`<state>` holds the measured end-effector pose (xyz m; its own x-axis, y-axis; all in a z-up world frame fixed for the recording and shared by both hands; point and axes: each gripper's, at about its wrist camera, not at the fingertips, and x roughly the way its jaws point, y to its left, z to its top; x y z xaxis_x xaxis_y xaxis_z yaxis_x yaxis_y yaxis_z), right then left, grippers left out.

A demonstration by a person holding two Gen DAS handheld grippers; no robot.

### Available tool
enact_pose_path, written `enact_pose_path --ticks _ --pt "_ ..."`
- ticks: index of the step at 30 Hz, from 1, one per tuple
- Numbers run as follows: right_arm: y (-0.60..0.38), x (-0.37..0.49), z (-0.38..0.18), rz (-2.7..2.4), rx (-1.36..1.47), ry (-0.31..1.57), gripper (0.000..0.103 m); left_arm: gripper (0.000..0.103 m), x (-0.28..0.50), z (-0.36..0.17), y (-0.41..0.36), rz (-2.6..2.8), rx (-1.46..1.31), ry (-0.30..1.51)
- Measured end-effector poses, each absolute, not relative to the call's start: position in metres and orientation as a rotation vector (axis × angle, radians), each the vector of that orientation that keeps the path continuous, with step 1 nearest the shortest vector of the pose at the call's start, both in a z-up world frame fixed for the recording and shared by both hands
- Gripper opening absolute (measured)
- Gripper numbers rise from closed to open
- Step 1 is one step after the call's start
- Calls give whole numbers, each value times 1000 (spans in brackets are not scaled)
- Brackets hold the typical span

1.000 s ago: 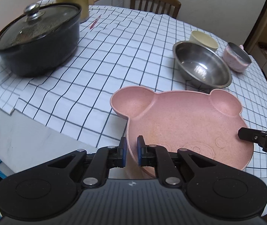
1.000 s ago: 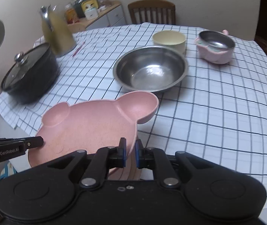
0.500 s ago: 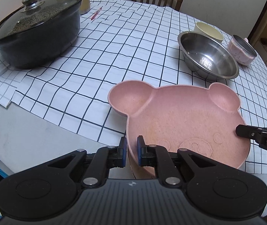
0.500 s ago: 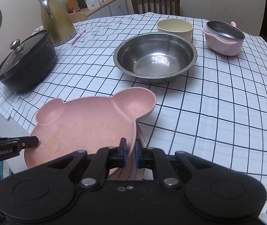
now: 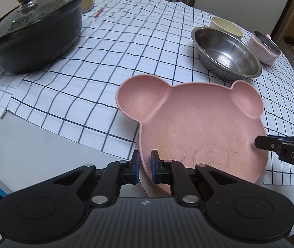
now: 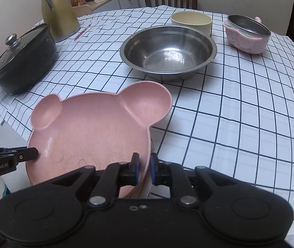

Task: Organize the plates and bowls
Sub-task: 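Lower the pink plate onto the white plates and open both grippers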

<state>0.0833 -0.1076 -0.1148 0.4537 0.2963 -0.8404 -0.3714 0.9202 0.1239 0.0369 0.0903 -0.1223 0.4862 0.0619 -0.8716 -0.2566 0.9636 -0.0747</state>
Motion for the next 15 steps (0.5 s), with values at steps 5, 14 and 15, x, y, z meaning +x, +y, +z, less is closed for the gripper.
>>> enact_pose_path --ticks 5,14,15 --pt "-109 83 -113 415 -76 1031 23 10 36 -123 90 192 -195 1051" --pt "-111 78 -109 429 -80 1033 33 10 29 -121 90 184 -208 1068" --pt "-112 77 -108 432 -77 1033 34 10 28 -121 89 184 -208 1069"
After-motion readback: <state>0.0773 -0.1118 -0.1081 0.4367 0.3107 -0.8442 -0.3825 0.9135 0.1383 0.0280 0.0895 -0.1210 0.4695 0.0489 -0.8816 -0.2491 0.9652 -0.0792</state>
